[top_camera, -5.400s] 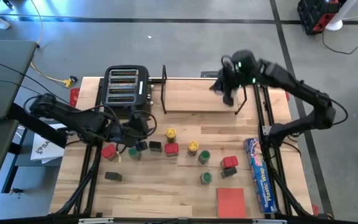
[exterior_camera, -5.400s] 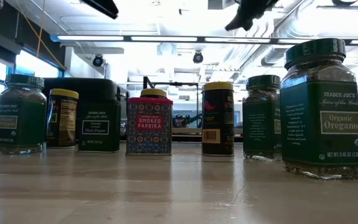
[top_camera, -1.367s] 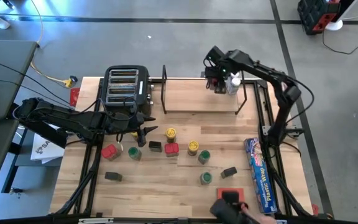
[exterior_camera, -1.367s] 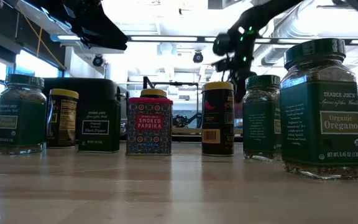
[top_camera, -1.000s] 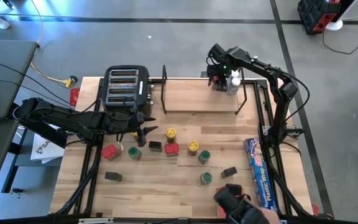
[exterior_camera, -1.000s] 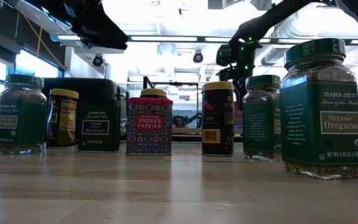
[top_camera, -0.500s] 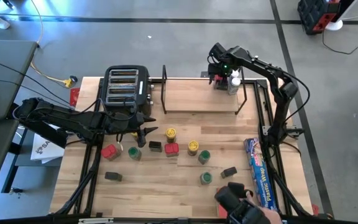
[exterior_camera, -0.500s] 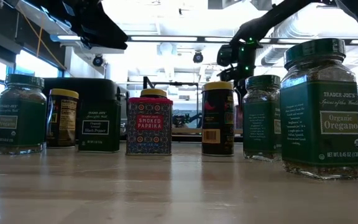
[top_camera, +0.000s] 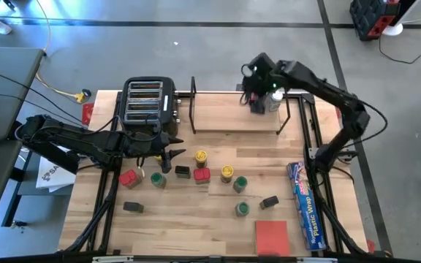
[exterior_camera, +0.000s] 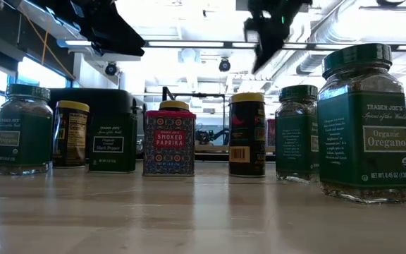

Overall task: Shelf spices
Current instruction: Put the right red seasoning can on the shelf aligned with the other red seasoning can

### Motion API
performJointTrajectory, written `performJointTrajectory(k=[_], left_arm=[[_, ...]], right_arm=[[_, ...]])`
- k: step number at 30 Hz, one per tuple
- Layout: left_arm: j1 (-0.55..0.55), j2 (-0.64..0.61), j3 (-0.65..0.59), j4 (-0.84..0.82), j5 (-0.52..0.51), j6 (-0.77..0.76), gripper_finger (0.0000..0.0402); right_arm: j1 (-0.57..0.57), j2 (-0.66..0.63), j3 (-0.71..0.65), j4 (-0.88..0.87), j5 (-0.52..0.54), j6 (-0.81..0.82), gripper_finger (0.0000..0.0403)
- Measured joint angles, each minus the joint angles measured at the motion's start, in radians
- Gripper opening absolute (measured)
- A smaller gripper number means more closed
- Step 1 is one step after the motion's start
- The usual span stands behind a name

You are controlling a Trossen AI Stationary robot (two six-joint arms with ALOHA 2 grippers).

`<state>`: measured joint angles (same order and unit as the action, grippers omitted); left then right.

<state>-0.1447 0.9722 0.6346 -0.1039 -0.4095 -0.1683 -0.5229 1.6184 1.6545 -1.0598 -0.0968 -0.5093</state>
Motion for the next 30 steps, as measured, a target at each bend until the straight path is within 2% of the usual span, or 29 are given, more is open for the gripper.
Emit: performJointTrajectory(k=[4, 8, 11, 14, 19, 25, 27, 30], left_arm=[[-0.005, -0.001, 0.000, -0.026, -0.001, -0.012, 0.0168], [-0.033, -0.004, 0.000, -0.078, -0.024, -0.030, 0.0168], [-0.064, -0.007, 0.000, -0.118, -0.053, -0.055, 0.0168], [-0.094, -0.012, 0.000, -0.145, -0.082, -0.091, 0.0168], [-0.140, -0.014, 0.000, -0.160, -0.121, -0.138, 0.0168], [-0.201, -0.014, 0.000, -0.162, -0.124, -0.212, 0.0168], [-0.221, -0.014, 0.000, -0.162, -0.125, -0.227, 0.0168], [-0.243, -0.014, 0.000, -0.161, -0.139, -0.248, 0.0168]], right_arm=[[0.240, -0.051, -0.113, 0.185, -0.045, 0.091, 0.0291], [0.448, -0.059, -0.318, 0.536, -0.036, 0.240, 0.0291], [0.547, -0.040, -0.423, 0.838, -0.010, 0.355, 0.0280], [0.596, 0.020, -0.460, 0.999, 0.044, 0.454, 0.0249], [0.622, 0.172, -0.408, 1.042, 0.055, 0.510, 0.0155], [0.638, 0.272, -0.362, 1.007, 0.062, 0.510, 0.0025], [0.638, 0.282, -0.361, 1.006, 0.065, 0.515, 0.0007], [0.637, 0.297, -0.360, 0.988, 0.071, 0.542, 0.0013]])
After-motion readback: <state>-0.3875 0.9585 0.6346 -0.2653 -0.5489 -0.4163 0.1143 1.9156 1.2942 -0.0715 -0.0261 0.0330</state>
